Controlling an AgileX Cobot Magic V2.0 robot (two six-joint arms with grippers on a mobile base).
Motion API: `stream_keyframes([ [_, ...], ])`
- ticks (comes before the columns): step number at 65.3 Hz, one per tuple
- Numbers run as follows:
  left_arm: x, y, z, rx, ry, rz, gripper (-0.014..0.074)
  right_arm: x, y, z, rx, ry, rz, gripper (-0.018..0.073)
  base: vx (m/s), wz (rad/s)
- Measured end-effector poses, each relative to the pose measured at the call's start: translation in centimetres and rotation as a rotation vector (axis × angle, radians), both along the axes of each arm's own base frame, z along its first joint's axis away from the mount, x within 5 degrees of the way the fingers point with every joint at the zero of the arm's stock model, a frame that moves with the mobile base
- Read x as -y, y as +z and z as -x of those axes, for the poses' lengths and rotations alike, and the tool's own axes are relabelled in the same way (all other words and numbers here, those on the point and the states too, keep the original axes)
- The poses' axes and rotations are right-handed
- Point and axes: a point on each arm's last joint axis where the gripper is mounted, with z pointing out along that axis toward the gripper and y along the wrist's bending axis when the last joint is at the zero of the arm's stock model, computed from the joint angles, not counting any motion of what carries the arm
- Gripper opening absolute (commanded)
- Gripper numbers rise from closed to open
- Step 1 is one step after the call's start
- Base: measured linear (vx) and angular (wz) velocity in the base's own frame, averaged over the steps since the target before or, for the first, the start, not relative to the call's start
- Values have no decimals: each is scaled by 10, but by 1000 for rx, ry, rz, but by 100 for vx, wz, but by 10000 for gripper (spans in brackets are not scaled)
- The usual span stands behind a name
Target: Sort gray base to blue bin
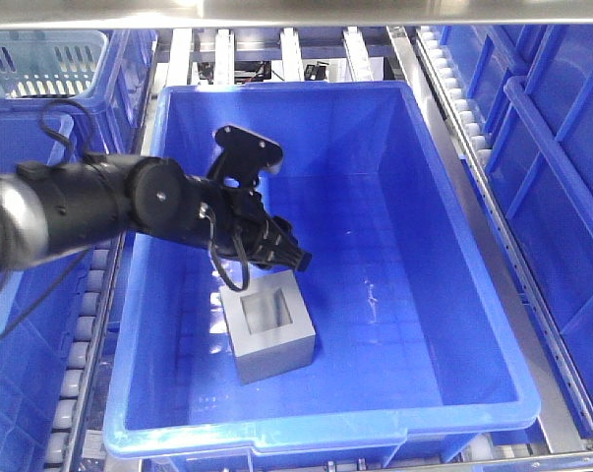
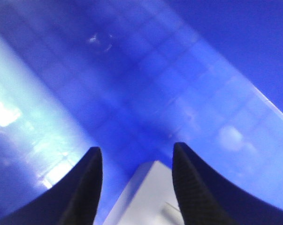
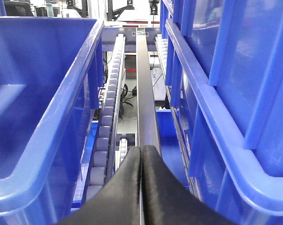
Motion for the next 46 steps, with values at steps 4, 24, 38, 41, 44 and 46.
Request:
stream_keyframes([
  [4, -3, 12, 4, 24, -2, 14, 303, 0, 0, 0, 0, 0, 0, -9, 0, 0],
  [24, -19, 53, 33, 94, -23, 45, 250, 0, 0, 0, 0, 0, 0, -9, 0, 0],
  [38, -47, 41, 73, 128, -1, 47, 251, 0, 0, 0, 0, 0, 0, -9, 0, 0],
  [41, -54, 42, 83, 159, 8, 61, 251, 0, 0, 0, 0, 0, 0, -9, 0, 0],
  [44, -63, 42, 95, 187, 19, 75, 251, 0, 0, 0, 0, 0, 0, -9, 0, 0],
  [46, -68, 41, 103, 201, 24, 82, 251, 0, 0, 0, 0, 0, 0, -9, 0, 0],
])
